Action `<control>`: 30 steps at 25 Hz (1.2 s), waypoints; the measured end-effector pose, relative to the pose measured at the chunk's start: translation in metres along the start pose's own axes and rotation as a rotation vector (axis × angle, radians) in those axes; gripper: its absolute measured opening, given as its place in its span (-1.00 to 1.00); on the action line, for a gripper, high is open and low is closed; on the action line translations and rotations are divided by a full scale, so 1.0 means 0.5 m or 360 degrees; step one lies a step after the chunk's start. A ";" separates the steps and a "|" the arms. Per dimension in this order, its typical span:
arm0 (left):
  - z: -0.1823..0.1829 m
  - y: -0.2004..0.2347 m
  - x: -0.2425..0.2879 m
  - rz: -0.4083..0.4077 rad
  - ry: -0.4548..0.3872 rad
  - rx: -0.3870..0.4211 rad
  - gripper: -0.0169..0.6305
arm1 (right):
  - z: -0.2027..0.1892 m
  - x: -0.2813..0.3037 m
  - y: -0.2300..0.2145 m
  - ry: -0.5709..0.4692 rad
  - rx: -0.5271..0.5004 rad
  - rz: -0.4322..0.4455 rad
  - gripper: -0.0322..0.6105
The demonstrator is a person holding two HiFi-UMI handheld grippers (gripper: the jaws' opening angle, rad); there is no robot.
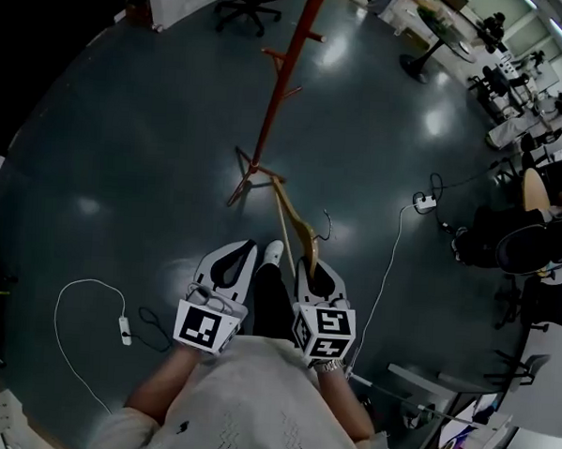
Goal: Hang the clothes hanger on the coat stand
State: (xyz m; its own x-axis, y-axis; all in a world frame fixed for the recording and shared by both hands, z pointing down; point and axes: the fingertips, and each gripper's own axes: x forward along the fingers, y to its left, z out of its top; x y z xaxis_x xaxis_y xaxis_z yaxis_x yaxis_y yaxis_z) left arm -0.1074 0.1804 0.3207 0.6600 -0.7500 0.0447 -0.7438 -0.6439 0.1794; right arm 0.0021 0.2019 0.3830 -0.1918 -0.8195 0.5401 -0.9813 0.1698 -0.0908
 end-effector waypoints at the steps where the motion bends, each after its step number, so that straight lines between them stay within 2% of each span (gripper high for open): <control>1: 0.002 0.011 0.017 0.0008 -0.0002 -0.0005 -0.91 | 0.008 0.020 -0.009 0.0003 0.0003 0.0002 -0.68; 7: -0.005 0.077 0.175 0.0059 0.0062 0.0021 -0.91 | 0.084 0.169 -0.104 0.0017 -0.0031 0.0008 -0.68; 11: 0.037 0.119 0.314 0.0113 -0.0046 -0.0008 -0.91 | 0.152 0.280 -0.178 0.0021 -0.0065 0.0022 -0.68; 13: 0.048 0.145 0.369 0.0143 -0.0043 -0.0003 -0.91 | 0.176 0.331 -0.205 0.0043 -0.0076 0.0047 -0.68; 16: 0.049 0.182 0.421 0.0174 0.0037 0.0052 -0.91 | 0.203 0.401 -0.237 0.0083 -0.0176 0.0059 -0.68; 18: 0.050 0.205 0.460 0.0228 0.0017 0.0041 -0.91 | 0.221 0.450 -0.266 0.0099 -0.0250 0.0065 -0.68; 20: 0.048 0.219 0.504 0.0267 0.0014 0.0027 -0.91 | 0.227 0.496 -0.297 0.0122 -0.0281 0.0071 -0.68; 24: 0.043 0.248 0.544 0.0245 0.0047 0.0018 -0.91 | 0.216 0.571 -0.318 0.0177 -0.0281 0.0009 -0.68; 30: 0.069 0.295 0.592 0.0252 -0.0016 -0.0107 -0.91 | 0.168 0.711 -0.324 0.0252 -0.0287 -0.0051 -0.68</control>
State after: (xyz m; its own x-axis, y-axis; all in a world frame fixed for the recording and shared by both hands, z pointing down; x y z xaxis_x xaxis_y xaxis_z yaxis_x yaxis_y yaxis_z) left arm -0.0255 -0.1418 0.3266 0.5335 -0.8431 0.0676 -0.8296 -0.5061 0.2359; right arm 0.0912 -0.1627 0.5195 -0.1418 -0.7324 0.6660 -0.9651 0.2519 0.0715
